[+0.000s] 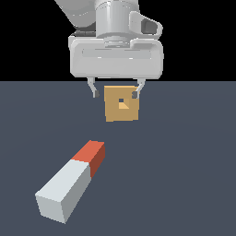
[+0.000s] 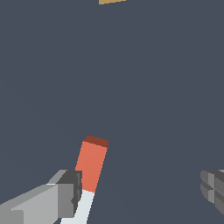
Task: Insert the peg into the horizontal hole in a box.
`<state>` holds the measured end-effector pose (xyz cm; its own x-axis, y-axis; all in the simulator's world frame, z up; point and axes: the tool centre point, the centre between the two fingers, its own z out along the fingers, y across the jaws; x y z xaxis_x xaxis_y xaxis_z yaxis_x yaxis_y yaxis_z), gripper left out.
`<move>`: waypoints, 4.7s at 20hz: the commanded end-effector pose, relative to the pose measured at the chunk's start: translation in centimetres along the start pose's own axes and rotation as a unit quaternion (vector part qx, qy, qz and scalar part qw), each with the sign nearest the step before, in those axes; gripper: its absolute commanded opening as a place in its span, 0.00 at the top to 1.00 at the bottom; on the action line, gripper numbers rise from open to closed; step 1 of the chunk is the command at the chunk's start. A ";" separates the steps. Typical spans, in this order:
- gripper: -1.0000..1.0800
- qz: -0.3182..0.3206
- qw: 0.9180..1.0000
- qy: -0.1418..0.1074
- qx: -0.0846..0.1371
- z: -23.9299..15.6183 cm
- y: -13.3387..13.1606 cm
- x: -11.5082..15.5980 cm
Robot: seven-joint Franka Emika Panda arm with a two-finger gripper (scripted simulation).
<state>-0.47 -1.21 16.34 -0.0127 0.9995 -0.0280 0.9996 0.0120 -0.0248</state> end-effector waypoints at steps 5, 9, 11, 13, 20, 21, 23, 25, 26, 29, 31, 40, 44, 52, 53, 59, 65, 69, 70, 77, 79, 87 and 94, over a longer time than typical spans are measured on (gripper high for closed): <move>0.04 0.005 1.000 0.000 0.000 0.3 -0.2 -0.5; 0.04 0.018 1.000 0.002 -0.001 1.2 -1.0 -2.0; 0.04 0.029 1.000 0.003 -0.002 1.9 -1.5 -3.0; 0.04 0.042 0.999 0.004 -0.003 2.8 -2.2 -4.3; 0.04 0.096 0.995 0.010 -0.008 6.7 -5.7 -9.8; 0.04 0.103 0.995 0.010 -0.008 7.1 -6.1 -10.4; 0.04 0.114 0.993 0.011 -0.009 8.0 -6.9 -11.4; 0.04 0.123 0.992 0.013 -0.009 8.6 -7.5 -12.3; 0.04 0.127 0.992 0.013 -0.010 8.9 -7.8 -12.6; 0.04 0.134 0.991 0.014 -0.010 9.5 -8.3 -13.3; 0.04 0.136 0.991 0.015 -0.010 9.7 -8.5 -13.5; 0.04 0.136 0.991 0.015 -0.010 11.1 -8.4 -13.4; 0.04 0.136 0.991 0.015 -0.010 13.1 -8.5 -13.4; 0.04 0.136 0.991 0.016 -0.010 14.8 -8.4 -13.3; 1.00 0.136 0.991 0.016 -0.010 14.8 -8.4 -13.3; 1.00 0.136 0.991 0.016 -0.010 14.8 -8.4 -13.3; 1.00 0.135 0.991 0.016 -0.011 14.7 -8.2 -13.2; 1.00 0.125 0.992 0.015 -0.011 14.3 -7.3 -12.1; 1.00 0.121 0.992 0.015 -0.011 14.1 -6.9 -11.6; 1.00 0.078 0.997 0.014 -0.012 12.4 -3.2 -6.1; 1.00 0.061 0.998 0.014 -0.012 11.8 -1.8 -4.0; 1.00 -0.011 1.000 0.013 -0.013 9.0 3.0 5.7; 1.00 -0.050 0.999 0.013 -0.013 7.6 5.1 11.0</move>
<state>3.82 8.71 7.94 -0.0992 0.9951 -0.0004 0.9951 0.0992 -0.0023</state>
